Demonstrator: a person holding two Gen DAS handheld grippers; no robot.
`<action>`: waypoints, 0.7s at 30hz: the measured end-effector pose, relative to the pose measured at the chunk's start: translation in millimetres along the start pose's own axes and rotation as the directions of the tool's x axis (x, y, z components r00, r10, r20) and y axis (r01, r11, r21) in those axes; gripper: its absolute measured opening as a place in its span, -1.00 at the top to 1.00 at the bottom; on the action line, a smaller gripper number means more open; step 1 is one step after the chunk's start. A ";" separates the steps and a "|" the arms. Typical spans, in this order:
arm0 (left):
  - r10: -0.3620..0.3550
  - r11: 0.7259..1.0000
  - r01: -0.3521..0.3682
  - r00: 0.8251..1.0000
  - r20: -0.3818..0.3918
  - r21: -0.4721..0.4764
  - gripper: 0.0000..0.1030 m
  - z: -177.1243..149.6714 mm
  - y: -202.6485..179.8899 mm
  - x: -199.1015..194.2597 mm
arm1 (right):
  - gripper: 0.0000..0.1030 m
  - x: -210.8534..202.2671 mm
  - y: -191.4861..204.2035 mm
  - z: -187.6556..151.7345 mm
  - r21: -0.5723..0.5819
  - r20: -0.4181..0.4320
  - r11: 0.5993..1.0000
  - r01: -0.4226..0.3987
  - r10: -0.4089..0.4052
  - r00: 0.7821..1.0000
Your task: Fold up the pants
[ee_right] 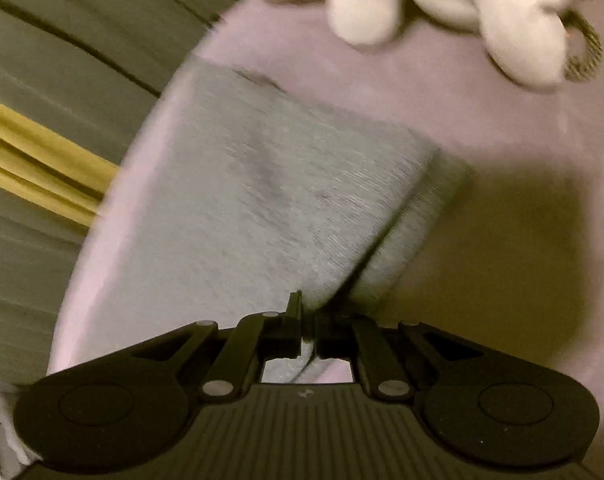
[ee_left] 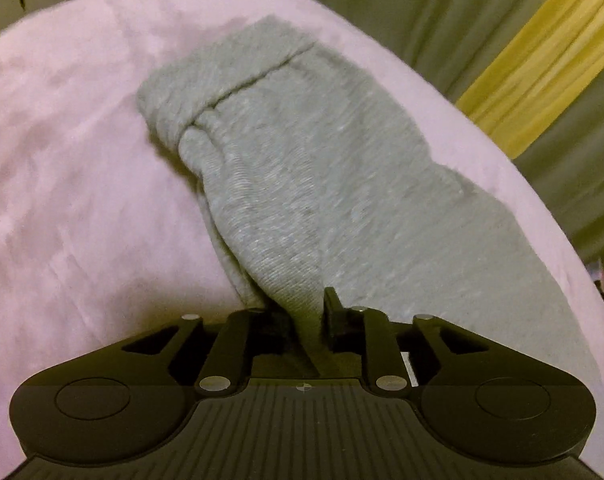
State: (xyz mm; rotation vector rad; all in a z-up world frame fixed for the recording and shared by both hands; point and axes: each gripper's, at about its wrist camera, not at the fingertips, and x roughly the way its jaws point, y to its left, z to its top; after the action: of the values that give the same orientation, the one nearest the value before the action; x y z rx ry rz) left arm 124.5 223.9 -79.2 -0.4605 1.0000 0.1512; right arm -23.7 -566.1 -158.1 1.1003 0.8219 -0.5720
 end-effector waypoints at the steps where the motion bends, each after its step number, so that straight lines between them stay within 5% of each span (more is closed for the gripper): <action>1: 0.019 1.000 -0.019 1.000 0.022 0.022 0.34 0.4 -5.6 -6.4 | 0.89 -1.8 3.9 1.3 -0.014 0.011 1.000 0.015 -0.015 1.000; 5: 0.122 0.984 -0.140 0.979 0.161 0.106 -0.32 -1.1 -24.7 -38.9 | 0.81 -6.3 23.0 -1.6 -0.127 0.024 0.987 0.094 -0.092 0.995; 9: 0.161 0.970 -0.204 0.946 0.283 0.129 -0.53 -11.5 -41.2 -69.8 | 0.62 -9.2 43.5 -10.2 -0.214 0.101 0.952 0.218 -0.200 0.975; 11: 0.122 0.970 -0.176 0.949 0.291 0.169 -0.71 -15.9 -52.1 -71.3 | 0.57 -13.4 44.6 -11.7 -0.225 0.138 0.940 0.256 -0.229 0.963; 15: 0.113 0.957 -0.178 0.957 0.269 0.231 -0.69 -30.6 -74.2 -53.4 | 0.36 -27.0 41.4 -9.3 -0.193 0.170 0.946 0.261 -0.230 0.958; 21: 0.042 0.985 -0.067 0.987 0.156 0.157 -0.69 -48.3 -76.5 -24.2 | -0.21 -48.4 8.4 4.8 -0.076 0.223 0.967 0.244 -0.222 0.949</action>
State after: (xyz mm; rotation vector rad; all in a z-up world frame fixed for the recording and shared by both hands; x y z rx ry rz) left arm 99.2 136.4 -57.6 -0.2688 0.8672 0.1511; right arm -44.2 -567.2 -113.3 0.8356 0.7889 -0.8232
